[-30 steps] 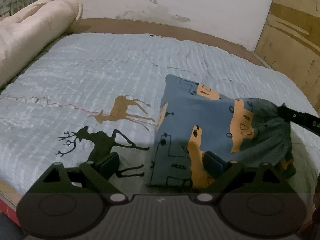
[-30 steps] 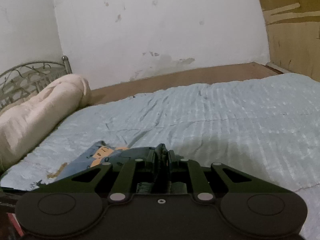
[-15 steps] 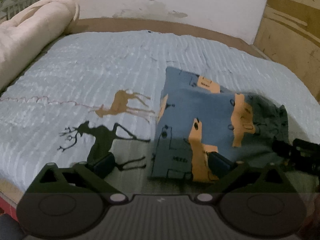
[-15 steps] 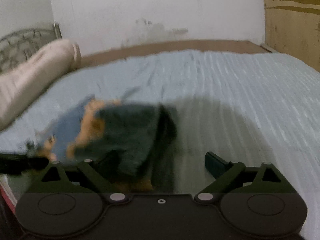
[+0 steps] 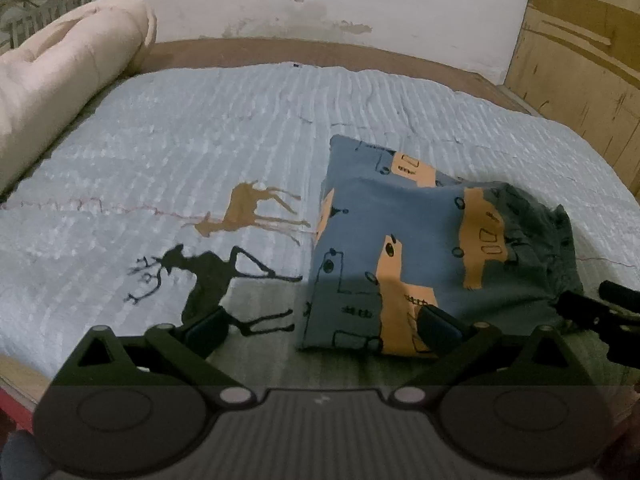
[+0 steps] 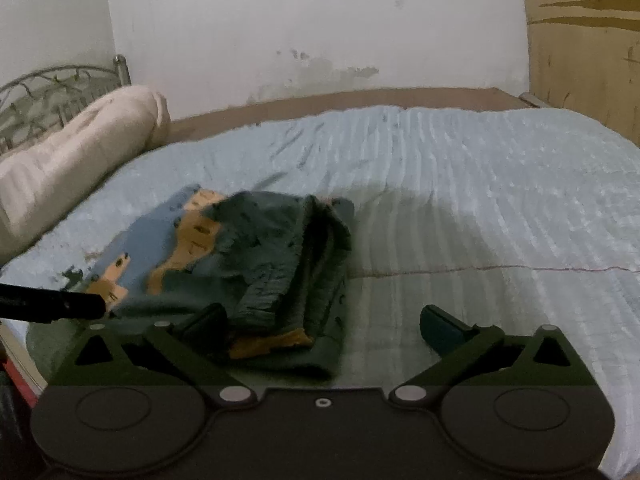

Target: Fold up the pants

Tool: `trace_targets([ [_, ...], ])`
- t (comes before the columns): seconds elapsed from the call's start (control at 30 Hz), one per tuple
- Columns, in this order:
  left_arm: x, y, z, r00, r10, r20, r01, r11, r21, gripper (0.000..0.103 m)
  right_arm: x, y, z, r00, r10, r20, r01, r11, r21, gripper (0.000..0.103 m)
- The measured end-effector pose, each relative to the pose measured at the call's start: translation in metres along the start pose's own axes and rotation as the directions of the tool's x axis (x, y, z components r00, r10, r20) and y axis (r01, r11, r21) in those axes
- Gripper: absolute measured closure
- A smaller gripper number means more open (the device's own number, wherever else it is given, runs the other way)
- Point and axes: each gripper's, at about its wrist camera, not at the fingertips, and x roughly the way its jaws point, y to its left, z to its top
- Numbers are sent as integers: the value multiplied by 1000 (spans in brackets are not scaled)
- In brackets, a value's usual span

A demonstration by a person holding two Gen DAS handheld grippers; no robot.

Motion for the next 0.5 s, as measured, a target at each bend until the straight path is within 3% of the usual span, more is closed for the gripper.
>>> trace_targets([
  [0.3, 9, -6, 22, 998, 35, 44, -36, 999, 30, 1, 22, 7, 36, 998, -19, 57, 20, 1000, -18, 1],
  [0.5, 25, -10, 26, 999, 47, 20, -48, 998, 46, 1, 59, 29, 69, 1000, 9, 28, -7, 999, -50, 1],
])
